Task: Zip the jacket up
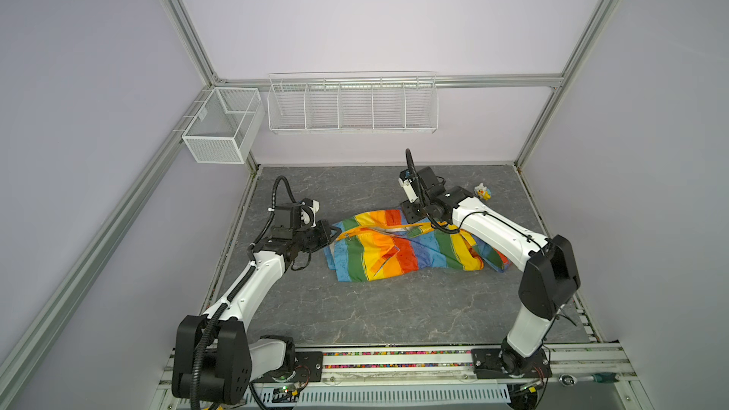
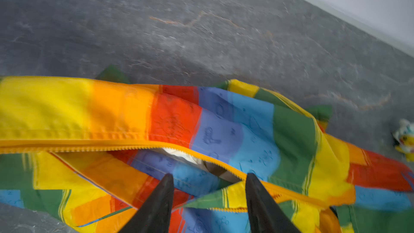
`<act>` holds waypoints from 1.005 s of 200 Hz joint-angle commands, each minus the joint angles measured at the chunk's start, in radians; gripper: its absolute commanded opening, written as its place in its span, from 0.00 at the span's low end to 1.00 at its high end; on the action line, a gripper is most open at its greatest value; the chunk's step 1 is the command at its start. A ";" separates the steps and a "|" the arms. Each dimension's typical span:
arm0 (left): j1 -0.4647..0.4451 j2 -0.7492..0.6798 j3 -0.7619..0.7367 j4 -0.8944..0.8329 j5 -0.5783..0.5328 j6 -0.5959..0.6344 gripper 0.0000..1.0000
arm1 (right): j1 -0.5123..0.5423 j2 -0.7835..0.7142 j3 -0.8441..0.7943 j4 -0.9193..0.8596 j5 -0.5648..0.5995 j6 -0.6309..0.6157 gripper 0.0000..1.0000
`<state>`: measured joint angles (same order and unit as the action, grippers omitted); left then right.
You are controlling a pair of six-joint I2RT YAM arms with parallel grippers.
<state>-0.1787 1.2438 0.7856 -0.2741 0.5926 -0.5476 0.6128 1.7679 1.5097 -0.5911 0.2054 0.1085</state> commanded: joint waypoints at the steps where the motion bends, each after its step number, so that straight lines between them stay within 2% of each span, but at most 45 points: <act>1: 0.004 0.004 0.018 -0.011 0.014 0.018 0.00 | -0.063 -0.075 -0.063 -0.020 0.024 0.103 0.60; 17: 0.004 0.009 0.018 -0.005 0.020 0.019 0.00 | -0.155 -0.094 -0.108 -0.023 0.001 0.192 0.62; 36: 0.004 0.018 0.021 0.002 0.032 0.018 0.00 | -0.276 -0.098 -0.170 0.012 -0.091 0.268 0.64; 49: 0.004 0.023 0.021 0.009 0.039 0.017 0.00 | -0.354 -0.091 -0.212 0.055 -0.169 0.307 0.66; 80: 0.004 0.028 0.020 0.020 0.048 0.016 0.00 | -0.475 -0.041 -0.262 0.134 -0.267 0.367 0.69; 145: 0.004 0.034 0.018 0.025 0.059 0.014 0.00 | -0.525 0.079 -0.276 0.261 -0.368 0.438 0.72; 181: 0.004 0.037 0.018 0.021 0.058 0.013 0.00 | -0.525 0.104 -0.305 0.337 -0.407 0.469 0.69; 201: 0.004 0.038 0.017 0.020 0.058 0.014 0.00 | -0.525 0.103 -0.313 0.361 -0.420 0.477 0.64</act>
<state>-0.1787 1.2701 0.7856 -0.2626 0.6369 -0.5472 0.0929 1.8614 1.2140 -0.2966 -0.1734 0.5526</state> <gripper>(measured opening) 0.054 0.670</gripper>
